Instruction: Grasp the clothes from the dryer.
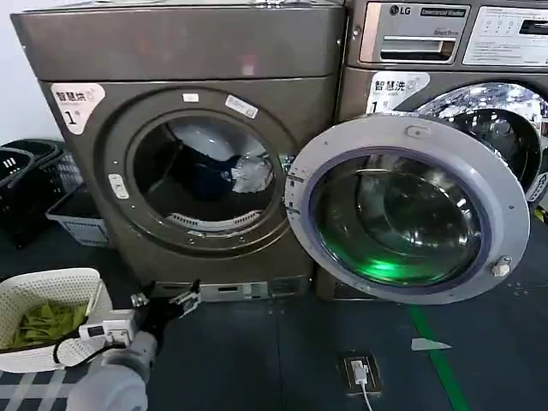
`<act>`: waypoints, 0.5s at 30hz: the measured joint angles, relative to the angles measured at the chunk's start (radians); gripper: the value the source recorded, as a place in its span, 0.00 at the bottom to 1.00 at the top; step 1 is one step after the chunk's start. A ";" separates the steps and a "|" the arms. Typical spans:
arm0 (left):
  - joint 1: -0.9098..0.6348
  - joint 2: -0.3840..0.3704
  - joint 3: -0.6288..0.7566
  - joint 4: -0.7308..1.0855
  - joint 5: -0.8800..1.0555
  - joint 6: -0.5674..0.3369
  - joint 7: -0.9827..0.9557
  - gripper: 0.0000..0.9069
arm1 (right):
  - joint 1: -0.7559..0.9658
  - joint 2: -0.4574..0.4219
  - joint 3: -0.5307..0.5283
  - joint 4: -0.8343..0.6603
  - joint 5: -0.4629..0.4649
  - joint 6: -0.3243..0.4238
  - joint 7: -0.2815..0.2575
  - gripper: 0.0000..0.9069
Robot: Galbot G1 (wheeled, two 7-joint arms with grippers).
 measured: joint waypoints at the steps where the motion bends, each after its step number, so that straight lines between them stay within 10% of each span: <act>1: 0.000 0.000 0.001 0.000 0.002 -0.001 0.000 1.00 | -0.001 0.000 0.001 0.000 0.000 0.001 0.000 1.00; 15: -0.002 0.000 0.009 -0.003 0.006 -0.004 0.003 1.00 | -0.014 0.000 0.012 0.003 0.029 0.011 -0.001 1.00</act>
